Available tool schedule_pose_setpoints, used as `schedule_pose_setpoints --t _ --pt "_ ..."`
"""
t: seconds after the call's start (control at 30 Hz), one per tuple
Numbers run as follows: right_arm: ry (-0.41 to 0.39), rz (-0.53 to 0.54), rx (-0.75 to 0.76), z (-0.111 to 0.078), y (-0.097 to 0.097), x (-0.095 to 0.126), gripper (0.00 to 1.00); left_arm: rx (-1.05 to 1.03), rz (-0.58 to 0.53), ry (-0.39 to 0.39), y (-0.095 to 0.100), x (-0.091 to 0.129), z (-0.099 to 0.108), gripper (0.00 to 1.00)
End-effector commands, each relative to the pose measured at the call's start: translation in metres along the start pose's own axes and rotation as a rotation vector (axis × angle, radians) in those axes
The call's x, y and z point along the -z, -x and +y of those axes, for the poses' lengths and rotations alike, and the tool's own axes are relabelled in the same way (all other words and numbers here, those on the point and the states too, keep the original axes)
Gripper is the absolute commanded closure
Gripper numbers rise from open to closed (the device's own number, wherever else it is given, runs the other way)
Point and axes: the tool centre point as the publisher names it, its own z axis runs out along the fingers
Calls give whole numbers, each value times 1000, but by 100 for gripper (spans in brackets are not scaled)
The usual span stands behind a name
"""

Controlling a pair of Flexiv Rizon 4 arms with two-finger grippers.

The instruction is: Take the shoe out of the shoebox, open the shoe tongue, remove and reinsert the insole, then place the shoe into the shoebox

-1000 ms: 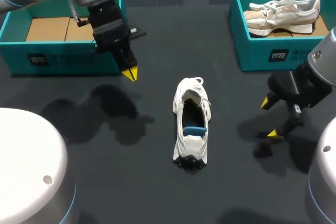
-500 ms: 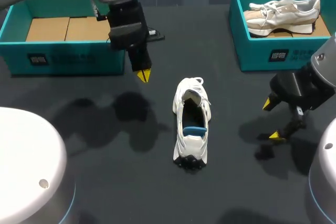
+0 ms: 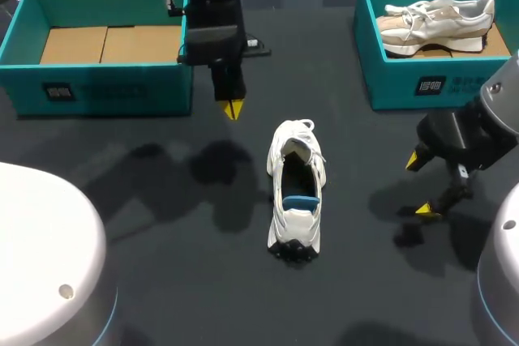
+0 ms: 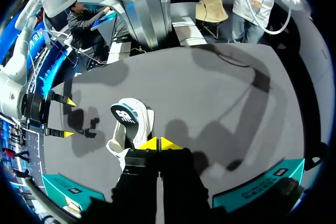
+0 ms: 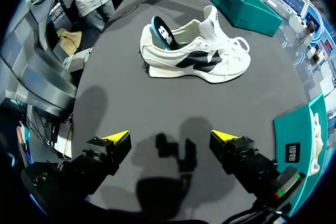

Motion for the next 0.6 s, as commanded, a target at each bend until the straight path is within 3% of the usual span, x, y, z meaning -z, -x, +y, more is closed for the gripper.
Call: schedule_pose_setpoints --t 0.03,0.13,0.2,0.6 --pt "-2 -3 -1 0 -2 0 0 -1 4 1 0 0 1 100" --pt "-2 -3 -1 0 -2 0 0 -1 4 1 0 0 1 100" --pt "-2 -3 -1 0 -2 0 0 23 21 39 10 -3 0 100" --pt "-2 -3 -1 0 -2 0 0 -47 -3 4 64 -24 -6 100"
